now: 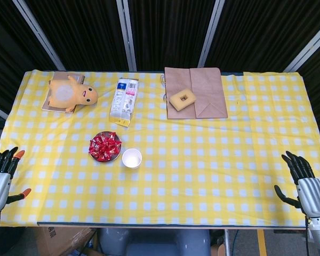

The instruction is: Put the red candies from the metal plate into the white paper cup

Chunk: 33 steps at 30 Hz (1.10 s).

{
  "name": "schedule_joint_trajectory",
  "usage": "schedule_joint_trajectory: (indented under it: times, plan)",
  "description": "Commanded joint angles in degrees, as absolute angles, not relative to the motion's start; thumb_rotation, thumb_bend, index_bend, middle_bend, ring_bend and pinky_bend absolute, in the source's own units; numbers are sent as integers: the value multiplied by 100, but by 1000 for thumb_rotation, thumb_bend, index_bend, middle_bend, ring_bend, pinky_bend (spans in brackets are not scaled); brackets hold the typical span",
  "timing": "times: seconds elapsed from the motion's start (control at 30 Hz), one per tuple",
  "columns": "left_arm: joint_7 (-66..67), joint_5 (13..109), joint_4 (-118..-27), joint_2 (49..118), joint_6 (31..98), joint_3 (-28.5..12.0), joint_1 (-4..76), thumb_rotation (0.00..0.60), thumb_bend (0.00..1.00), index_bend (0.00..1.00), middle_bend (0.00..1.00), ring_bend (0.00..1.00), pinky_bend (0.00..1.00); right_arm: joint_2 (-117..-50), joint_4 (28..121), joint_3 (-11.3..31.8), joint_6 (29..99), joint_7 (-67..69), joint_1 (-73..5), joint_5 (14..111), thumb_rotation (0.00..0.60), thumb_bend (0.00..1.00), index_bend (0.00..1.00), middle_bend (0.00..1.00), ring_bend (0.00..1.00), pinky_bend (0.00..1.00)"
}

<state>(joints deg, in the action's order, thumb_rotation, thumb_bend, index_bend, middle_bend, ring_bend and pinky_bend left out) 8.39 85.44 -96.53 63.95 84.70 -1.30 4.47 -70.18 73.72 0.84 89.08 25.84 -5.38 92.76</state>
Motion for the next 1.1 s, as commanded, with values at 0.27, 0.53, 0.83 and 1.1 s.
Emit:
schedule_joint_trajectory:
  times: [0.27,0.53,0.83,1.1]
  plan:
    - [933,8453,-9664,6392,8405,-156,471,600,56,0,0,0,60,-7019,7378,81,8947,2573,-516,9280,600,424,0,0,0,0]
    - [1211,8321,-9644,6488,8189,-402,759,600,70,0,65,646,741,-7014,7383,87,8945,2589,-517,9271,600,424,0,0,0,0]
    - [2072,7228,-10080,6430,6755,-915,1735,600,76,36,136,836,859,-6990,7392,88,8908,2684,-531,9257,600,424,0,0,0,0]
    - [3211,5863,-10091,6759,5714,-1190,2778,600,151,126,160,889,884,-6944,7437,74,8851,2823,-540,9238,600,424,0,0,0,0]
